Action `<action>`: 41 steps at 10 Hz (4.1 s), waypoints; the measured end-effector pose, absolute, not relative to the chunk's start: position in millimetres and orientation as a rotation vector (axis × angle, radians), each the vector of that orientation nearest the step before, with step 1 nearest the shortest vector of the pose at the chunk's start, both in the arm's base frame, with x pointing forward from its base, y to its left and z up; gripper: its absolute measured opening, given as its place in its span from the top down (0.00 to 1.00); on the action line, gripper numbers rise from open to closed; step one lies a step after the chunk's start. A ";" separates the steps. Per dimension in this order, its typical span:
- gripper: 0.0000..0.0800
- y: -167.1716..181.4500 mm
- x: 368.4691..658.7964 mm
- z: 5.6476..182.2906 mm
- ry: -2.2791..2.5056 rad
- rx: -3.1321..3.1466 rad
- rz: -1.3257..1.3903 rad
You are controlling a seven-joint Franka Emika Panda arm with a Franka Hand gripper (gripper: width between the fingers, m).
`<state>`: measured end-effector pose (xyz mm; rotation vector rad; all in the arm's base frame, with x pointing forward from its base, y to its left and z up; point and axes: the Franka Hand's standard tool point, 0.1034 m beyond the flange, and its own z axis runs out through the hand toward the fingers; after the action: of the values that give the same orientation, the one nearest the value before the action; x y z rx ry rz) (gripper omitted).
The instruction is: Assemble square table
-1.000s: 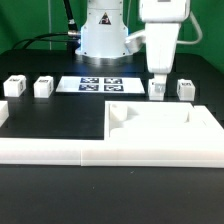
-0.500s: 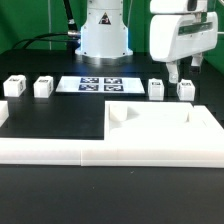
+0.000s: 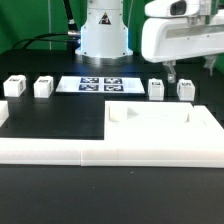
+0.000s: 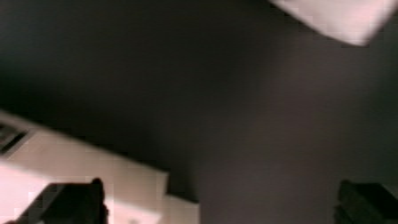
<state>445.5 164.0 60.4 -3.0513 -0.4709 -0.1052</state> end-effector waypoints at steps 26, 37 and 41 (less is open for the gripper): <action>0.19 182.8 380.3 8.8 0.208 -2.714 1.430; 0.64 181.5 380.7 8.6 0.213 -2.712 1.430; 0.64 160.9 412.6 53.4 0.145 -2.713 1.339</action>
Offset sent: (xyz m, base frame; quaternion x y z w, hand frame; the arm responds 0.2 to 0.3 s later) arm 0.0000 0.0000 0.0000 0.0000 0.0000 0.0650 0.9979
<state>412.6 160.9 53.4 -2.7130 0.1449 1.3392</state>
